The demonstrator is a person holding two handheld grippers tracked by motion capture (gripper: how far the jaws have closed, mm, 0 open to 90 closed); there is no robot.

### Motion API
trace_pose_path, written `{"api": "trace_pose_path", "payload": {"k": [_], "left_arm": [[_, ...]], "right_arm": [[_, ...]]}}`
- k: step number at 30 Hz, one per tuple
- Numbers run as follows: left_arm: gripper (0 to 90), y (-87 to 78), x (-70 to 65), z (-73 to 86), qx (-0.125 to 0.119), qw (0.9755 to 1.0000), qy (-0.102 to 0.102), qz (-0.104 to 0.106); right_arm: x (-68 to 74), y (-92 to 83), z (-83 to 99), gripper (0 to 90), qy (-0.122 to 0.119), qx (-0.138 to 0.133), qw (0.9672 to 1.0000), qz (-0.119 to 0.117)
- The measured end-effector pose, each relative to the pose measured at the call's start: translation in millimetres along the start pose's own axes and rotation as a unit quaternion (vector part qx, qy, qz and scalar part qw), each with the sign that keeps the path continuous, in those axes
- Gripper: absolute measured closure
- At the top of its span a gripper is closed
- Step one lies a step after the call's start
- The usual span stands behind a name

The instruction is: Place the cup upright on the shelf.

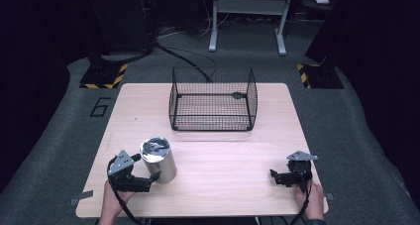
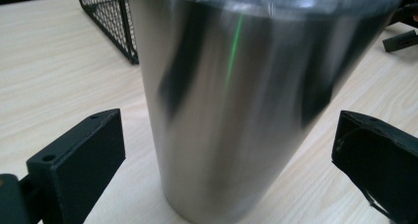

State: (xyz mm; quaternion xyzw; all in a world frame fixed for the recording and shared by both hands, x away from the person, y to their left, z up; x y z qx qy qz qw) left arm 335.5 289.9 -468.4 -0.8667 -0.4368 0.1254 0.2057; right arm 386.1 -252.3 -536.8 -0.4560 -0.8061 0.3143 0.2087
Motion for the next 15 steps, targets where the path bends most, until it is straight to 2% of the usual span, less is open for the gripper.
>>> {"api": "trace_pose_path", "payload": {"k": [2, 12, 15], "left_arm": [[0.0, 2.2, -1.2, -5.3, -0.010, 0.9999, -0.001, -0.005], [0.0, 10.0, -5.1, -12.9, -0.017, 0.9998, -0.001, -0.009], [0.0, 14.0, -6.0, -13.8, -0.021, 0.9997, -0.010, -0.011]], "right_arm": [[0.0, 0.0, 0.0, 0.0, 0.000, 0.000, 1.0000, 0.000], [0.0, 0.0, 0.0, 0.0, 0.000, 0.000, 1.0000, 0.000], [0.0, 0.0, 0.0, 0.0, 0.000, 0.000, 1.0000, 0.000]]}}
Point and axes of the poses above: each handheld gripper's, and its own axes: y roughly forward along the jaws, z roughly out of its underside, x roughly to its left, the point moved 1 cm from there along y, roughly forward along the jaws, and after that the axes turned 4 degrees about -z, right-handed, at the moved point
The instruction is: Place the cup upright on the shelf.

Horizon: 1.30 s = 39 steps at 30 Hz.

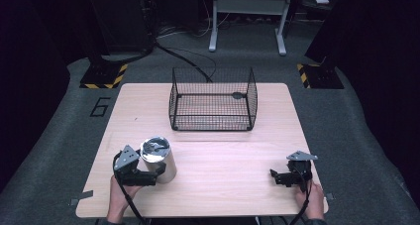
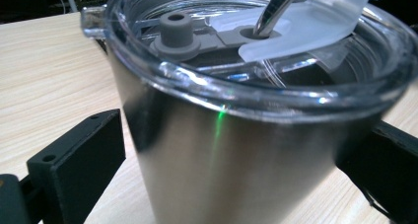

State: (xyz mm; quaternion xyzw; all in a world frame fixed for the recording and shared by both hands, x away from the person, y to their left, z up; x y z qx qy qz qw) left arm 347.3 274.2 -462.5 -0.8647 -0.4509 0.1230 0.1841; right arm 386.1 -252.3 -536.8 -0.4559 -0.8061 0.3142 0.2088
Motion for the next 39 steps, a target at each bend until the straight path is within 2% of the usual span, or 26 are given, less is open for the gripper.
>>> {"api": "trace_pose_path", "payload": {"k": [8, 10, 14, 17, 19, 24, 39], "left_arm": [[0.0, 4.5, -3.2, -2.1, -0.008, 0.9999, 0.008, -0.005], [0.0, 5.1, -5.8, -2.1, -0.006, 0.9998, 0.017, -0.013], [0.0, 6.7, -6.6, -1.9, -0.011, 0.9997, 0.014, -0.016], [0.0, 8.9, -8.0, -2.7, -0.009, 0.9995, 0.016, -0.024], [1.9, 12.7, -10.7, -4.1, -0.003, 0.9989, 0.020, -0.041], [3.3, 14.5, -12.5, -4.7, -0.003, 0.9985, 0.020, -0.051], [4.2, 15.2, -11.0, -5.7, -0.002, 0.9984, 0.016, -0.054]], "right_arm": [[0.0, 0.0, 0.0, 0.0, 0.000, 0.000, 1.0000, 0.000], [-0.2, 0.1, 0.0, 0.0, -0.001, 0.000, 1.0000, 0.000], [0.0, 0.0, 0.0, 0.0, 0.000, 0.000, 1.0000, 0.000], [0.0, 0.0, 0.0, 0.0, 0.000, 0.000, 1.0000, 0.000], [0.0, 0.0, 0.0, 0.0, 0.000, 0.000, 1.0000, 0.000], [0.0, 0.0, 0.0, 0.0, 0.000, 0.000, 1.0000, 0.000], [-0.3, 0.1, 0.0, 0.0, -0.002, -0.001, 1.0000, 0.000]]}}
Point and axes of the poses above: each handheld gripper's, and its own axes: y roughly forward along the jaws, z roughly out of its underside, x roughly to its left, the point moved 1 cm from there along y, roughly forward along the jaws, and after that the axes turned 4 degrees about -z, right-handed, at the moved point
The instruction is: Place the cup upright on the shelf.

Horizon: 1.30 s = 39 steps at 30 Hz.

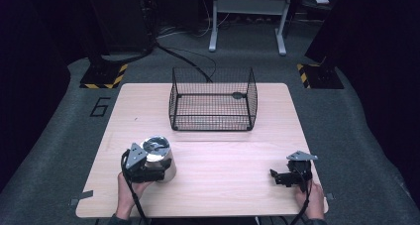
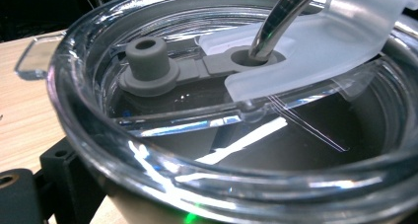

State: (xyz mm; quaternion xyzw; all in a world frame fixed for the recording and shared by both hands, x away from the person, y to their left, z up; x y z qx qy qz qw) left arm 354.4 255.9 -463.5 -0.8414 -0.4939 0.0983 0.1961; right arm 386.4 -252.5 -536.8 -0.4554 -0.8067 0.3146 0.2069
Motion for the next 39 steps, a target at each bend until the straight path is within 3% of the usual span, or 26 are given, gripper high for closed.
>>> {"api": "trace_pose_path", "payload": {"k": [8, 16, 24, 29, 39], "left_arm": [[4.2, 0.1, 2.6, -5.9, -0.001, 1.0000, 0.002, 0.004], [4.2, -3.4, 2.4, -23.8, -0.010, 0.9998, 0.014, 0.009], [4.2, 5.4, -1.2, -42.3, -0.008, 0.9992, 0.033, 0.021], [4.2, 13.0, -2.3, -52.6, -0.011, 0.9986, 0.025, 0.045], [4.2, 19.6, -6.4, -70.8, -0.014, 0.9979, 0.036, 0.052]], "right_arm": [[0.9, -0.1, 0.4, 0.0, 0.003, -0.003, 1.0000, 0.001], [-0.2, 0.1, -0.1, 0.0, 0.000, 0.000, 1.0000, -0.001], [-0.4, 0.8, -0.8, 0.0, -0.001, 0.001, 1.0000, -0.004], [-0.5, 1.2, -0.9, 0.0, -0.001, -0.002, 1.0000, -0.004], [-0.5, 1.2, -0.9, 0.0, 0.000, -0.002, 1.0000, -0.004]]}}
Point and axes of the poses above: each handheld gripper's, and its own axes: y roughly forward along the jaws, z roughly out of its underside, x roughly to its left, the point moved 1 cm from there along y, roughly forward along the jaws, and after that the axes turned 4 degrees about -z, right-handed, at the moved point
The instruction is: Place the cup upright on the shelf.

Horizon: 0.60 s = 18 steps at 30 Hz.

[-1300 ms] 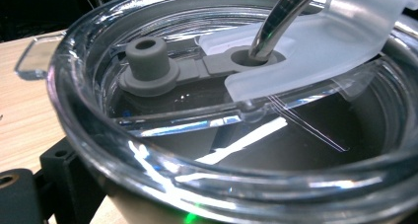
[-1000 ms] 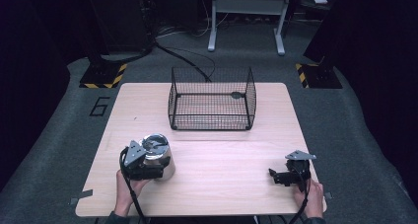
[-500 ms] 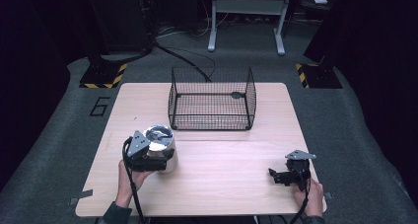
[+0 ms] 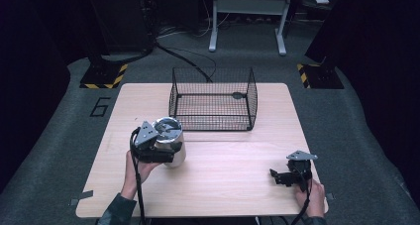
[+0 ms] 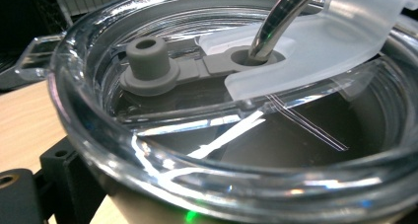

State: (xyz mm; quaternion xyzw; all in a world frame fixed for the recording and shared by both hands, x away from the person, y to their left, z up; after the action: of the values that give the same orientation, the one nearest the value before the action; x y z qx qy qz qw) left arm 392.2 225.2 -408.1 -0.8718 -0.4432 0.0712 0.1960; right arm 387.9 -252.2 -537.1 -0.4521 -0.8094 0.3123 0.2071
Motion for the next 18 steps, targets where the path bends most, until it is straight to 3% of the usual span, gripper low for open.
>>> {"api": "trace_pose_path", "payload": {"k": [6, 11, 18], "left_arm": [[4.1, 4.2, -0.7, -10.9, 0.004, 0.9999, 0.014, 0.007], [4.2, 9.1, -2.4, -16.1, -0.001, 0.9999, 0.015, 0.005], [4.2, 15.4, -2.2, -29.3, 0.000, 0.9997, 0.018, 0.018]], "right_arm": [[0.7, -0.4, 0.1, 0.0, 0.004, 0.004, 1.0000, 0.001], [0.6, -0.4, 0.0, 0.0, 0.003, 0.003, 1.0000, 0.000], [0.8, -0.5, 0.0, 0.0, 0.005, 0.005, 1.0000, 0.001]]}}
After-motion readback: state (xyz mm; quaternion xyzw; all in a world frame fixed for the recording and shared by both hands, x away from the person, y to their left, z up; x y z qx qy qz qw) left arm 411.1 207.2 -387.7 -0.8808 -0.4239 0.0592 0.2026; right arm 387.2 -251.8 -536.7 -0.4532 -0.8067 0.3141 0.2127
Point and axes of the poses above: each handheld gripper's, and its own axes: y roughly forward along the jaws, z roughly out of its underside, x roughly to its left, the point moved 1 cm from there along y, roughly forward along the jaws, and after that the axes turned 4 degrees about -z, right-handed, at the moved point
